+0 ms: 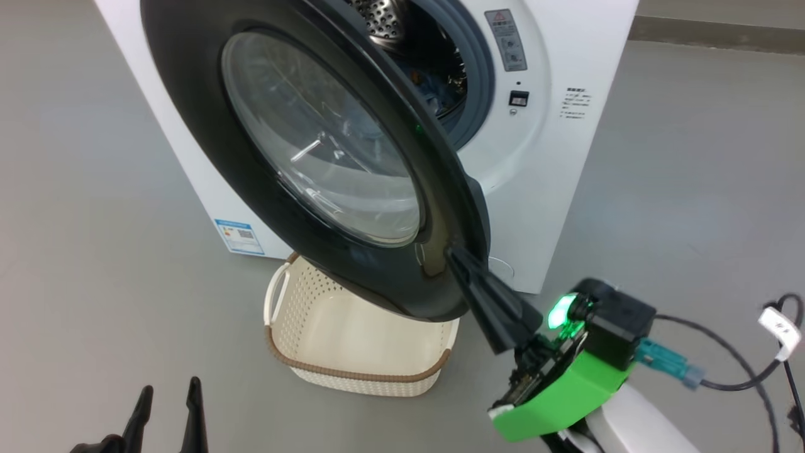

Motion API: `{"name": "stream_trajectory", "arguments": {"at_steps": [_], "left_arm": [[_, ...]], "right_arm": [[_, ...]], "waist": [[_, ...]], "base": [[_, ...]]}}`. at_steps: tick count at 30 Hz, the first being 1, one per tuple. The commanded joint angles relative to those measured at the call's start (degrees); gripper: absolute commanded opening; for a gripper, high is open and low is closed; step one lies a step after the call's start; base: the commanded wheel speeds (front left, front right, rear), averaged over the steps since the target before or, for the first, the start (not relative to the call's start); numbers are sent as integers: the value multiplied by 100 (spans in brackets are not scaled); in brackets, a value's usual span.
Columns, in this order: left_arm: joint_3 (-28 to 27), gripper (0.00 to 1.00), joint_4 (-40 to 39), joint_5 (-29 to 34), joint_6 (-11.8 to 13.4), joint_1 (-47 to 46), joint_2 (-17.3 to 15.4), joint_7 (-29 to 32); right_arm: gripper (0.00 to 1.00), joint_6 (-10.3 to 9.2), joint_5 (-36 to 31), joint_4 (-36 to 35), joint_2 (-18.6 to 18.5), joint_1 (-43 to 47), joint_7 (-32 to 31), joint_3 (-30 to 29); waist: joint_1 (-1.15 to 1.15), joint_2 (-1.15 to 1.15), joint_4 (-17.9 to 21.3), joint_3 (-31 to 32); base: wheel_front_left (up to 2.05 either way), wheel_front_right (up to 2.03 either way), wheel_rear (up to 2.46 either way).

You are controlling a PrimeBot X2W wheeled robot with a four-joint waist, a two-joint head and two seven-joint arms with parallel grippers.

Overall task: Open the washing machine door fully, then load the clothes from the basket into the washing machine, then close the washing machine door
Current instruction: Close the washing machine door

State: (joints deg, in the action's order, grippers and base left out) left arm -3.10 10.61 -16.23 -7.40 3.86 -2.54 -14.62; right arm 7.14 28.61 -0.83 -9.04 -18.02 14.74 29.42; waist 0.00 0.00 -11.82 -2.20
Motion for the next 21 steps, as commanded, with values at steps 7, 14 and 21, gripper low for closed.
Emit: {"name": "stream_trajectory", "arguments": {"at_steps": [7,14,21], "left_arm": [[-65,100,-103,-183,-9,-128,-34,-38],[31,100,-97,-296,-9,-261,-34,-38],[148,100,-87,-359,-9,-403,-34,-38]], "right_arm": [[0,35,180,548,-47,145,26,276],[0,35,312,1026,-72,-75,26,96],[0,35,344,1314,-126,-375,26,-159]], "waist": [[0,0,-192,-219],[0,0,-282,-490],[0,0,-402,-695]], "base": [[0,0,0],[0,0,0],[0,0,0]]}}
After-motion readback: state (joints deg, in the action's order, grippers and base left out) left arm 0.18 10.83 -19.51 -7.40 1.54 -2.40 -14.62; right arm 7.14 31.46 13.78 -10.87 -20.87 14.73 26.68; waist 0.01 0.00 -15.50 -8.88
